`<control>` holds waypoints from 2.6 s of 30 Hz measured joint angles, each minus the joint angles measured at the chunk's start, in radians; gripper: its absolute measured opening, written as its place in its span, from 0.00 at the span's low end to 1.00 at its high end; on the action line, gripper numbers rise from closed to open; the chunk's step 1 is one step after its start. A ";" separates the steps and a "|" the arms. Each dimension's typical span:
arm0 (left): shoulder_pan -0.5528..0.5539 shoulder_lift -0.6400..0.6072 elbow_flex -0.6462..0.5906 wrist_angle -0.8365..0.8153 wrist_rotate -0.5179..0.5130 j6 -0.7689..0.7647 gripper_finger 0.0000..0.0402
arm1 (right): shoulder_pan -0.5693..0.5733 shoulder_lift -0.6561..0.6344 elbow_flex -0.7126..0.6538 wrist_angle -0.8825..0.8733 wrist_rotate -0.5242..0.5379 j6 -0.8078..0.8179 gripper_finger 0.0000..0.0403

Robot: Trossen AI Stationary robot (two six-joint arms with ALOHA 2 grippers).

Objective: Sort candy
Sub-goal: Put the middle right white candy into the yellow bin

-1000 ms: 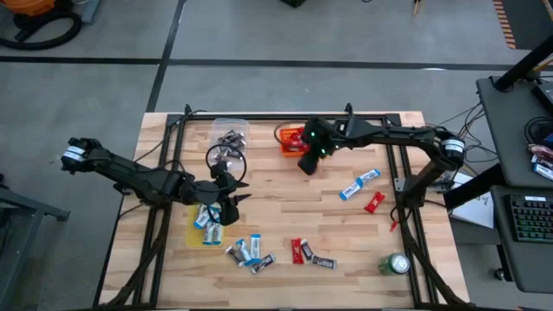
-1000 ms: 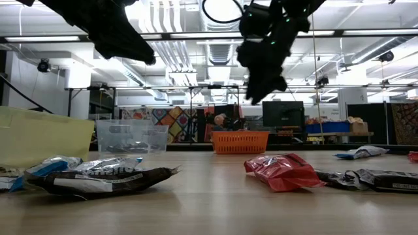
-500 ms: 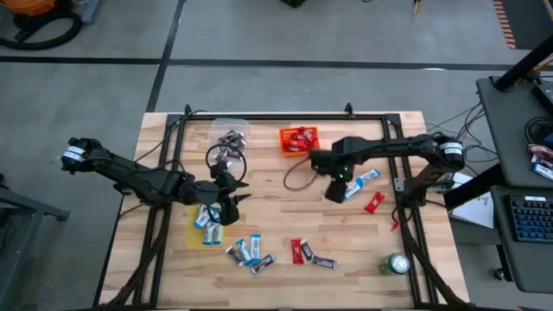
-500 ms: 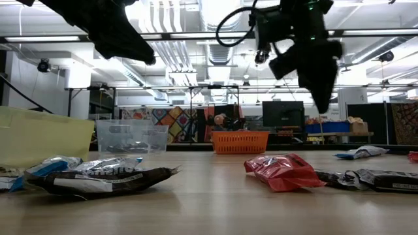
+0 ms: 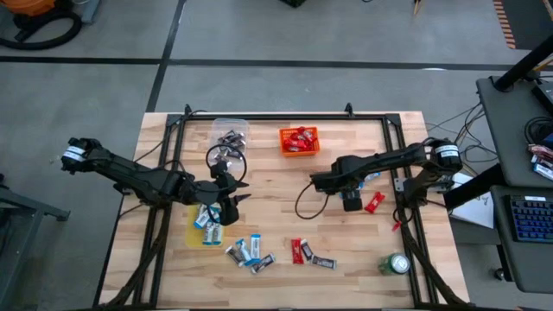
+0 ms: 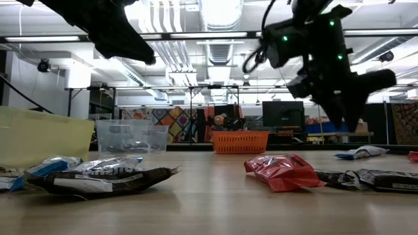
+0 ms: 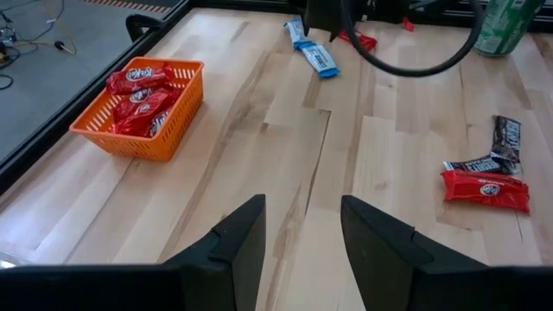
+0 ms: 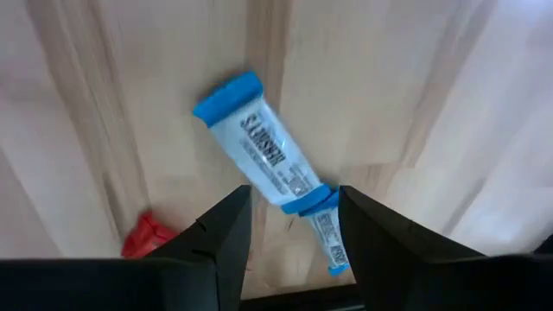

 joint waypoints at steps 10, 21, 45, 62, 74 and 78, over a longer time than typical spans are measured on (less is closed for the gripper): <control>0.000 0.000 0.000 0.000 0.000 0.001 0.34 | 0.004 0.000 -0.139 0.148 -0.017 -0.030 0.40; 0.000 0.000 0.000 0.004 0.000 0.001 0.34 | 0.004 -0.003 -0.220 0.338 -0.018 -0.033 0.34; -0.052 0.000 -0.078 0.229 0.054 0.048 0.34 | 0.009 -0.135 -0.185 1.043 -0.396 0.029 0.03; -0.059 0.026 -0.334 0.908 0.243 0.124 0.34 | 0.062 0.128 -0.155 2.131 -0.754 -0.034 0.03; -0.065 0.280 -0.201 0.961 0.365 0.190 0.34 | 0.059 0.203 -0.020 2.069 -0.836 -0.051 0.03; -0.067 0.324 -0.158 0.961 0.425 0.210 0.34 | 0.058 0.201 -0.018 2.031 -0.829 -0.063 0.03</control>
